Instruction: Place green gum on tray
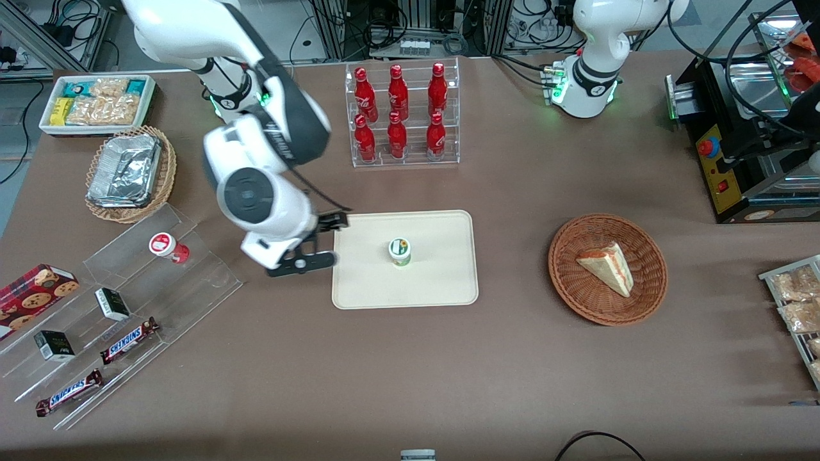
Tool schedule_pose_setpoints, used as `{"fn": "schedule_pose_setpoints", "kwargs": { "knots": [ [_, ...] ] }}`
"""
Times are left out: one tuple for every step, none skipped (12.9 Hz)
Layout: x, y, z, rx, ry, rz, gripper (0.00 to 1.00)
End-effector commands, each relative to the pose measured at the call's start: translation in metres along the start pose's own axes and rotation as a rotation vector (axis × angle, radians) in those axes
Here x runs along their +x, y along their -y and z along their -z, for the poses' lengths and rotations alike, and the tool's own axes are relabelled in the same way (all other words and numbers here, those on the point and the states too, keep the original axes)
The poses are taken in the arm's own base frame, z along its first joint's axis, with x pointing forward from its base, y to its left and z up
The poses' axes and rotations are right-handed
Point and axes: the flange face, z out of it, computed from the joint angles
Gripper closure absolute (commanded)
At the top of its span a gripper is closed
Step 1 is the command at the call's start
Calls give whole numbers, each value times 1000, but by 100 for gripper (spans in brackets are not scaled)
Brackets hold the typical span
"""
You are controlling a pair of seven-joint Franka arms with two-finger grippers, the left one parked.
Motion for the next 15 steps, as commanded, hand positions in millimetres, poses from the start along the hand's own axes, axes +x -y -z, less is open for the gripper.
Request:
{"fn": "schedule_pose_setpoints", "kwargs": {
  "knots": [
    [-5, -69, 28, 60, -1, 57, 0],
    [-9, -95, 40, 65, -9, 59, 0],
    [-14, -122, 53, 73, -20, 31, 0],
    [-18, -152, 61, 82, -31, 8, 0],
    [-24, -172, 65, 91, -39, 16, 0],
    [-30, -186, 69, 95, -46, 13, 0],
    [-41, -207, 75, 92, -60, -16, 0],
    [-50, -222, 79, 96, -69, -40, 0],
    [-62, -237, 84, 102, -71, -61, 0],
    [-73, -247, 87, 94, -75, -71, 0],
    [-86, -254, 94, 62, -91, -52, 0],
    [-95, -260, 103, 21, -106, -13, 0],
    [-104, -263, 112, 13, -118, 11, 0],
    [-113, -265, 122, 11, -132, 12, 0],
    [-125, -273, 125, 19, -112, -9, 0]
  ]
}}
